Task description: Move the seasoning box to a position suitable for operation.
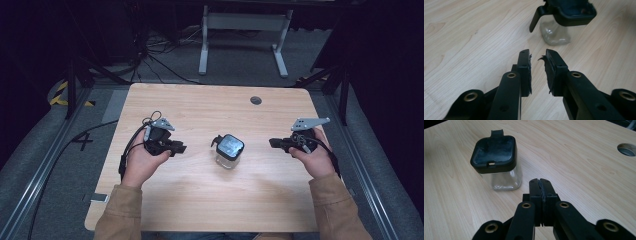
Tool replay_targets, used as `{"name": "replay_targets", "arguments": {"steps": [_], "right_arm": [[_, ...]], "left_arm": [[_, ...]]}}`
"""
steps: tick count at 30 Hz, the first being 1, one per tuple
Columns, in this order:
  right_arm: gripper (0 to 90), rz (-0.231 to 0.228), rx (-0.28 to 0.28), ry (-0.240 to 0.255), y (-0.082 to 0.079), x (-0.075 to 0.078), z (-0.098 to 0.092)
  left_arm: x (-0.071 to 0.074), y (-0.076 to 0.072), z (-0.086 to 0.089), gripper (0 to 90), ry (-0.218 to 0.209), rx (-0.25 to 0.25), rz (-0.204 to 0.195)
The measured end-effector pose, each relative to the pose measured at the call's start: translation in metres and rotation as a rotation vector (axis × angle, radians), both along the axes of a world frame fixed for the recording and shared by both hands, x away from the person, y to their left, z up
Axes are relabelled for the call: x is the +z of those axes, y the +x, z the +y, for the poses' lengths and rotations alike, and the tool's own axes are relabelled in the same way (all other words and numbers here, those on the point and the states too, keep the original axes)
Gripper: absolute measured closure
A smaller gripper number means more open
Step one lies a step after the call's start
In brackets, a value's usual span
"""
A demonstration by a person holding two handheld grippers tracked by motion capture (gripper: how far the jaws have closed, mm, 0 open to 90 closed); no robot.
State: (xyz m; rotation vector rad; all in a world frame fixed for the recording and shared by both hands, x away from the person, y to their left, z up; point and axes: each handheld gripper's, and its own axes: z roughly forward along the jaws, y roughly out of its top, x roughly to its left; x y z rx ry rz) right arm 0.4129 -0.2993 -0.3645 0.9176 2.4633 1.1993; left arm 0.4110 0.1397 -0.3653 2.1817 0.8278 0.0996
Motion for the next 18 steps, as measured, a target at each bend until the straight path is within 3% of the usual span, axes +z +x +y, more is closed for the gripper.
{"name": "replay_targets", "arguments": {"steps": [7, 18], "right_arm": [[89.6, -0.019, 0.021, 0.023, 0.004, -0.003, 0.009], [89.5, -0.004, 0.085, 0.012, 0.021, -0.017, 0.042]], "left_arm": [[0.002, -0.004, 0.001, 74.7, -0.024, 0.042, -0.046], [-0.002, -0.014, 0.017, 68.1, -0.008, 0.068, -0.04]]}}
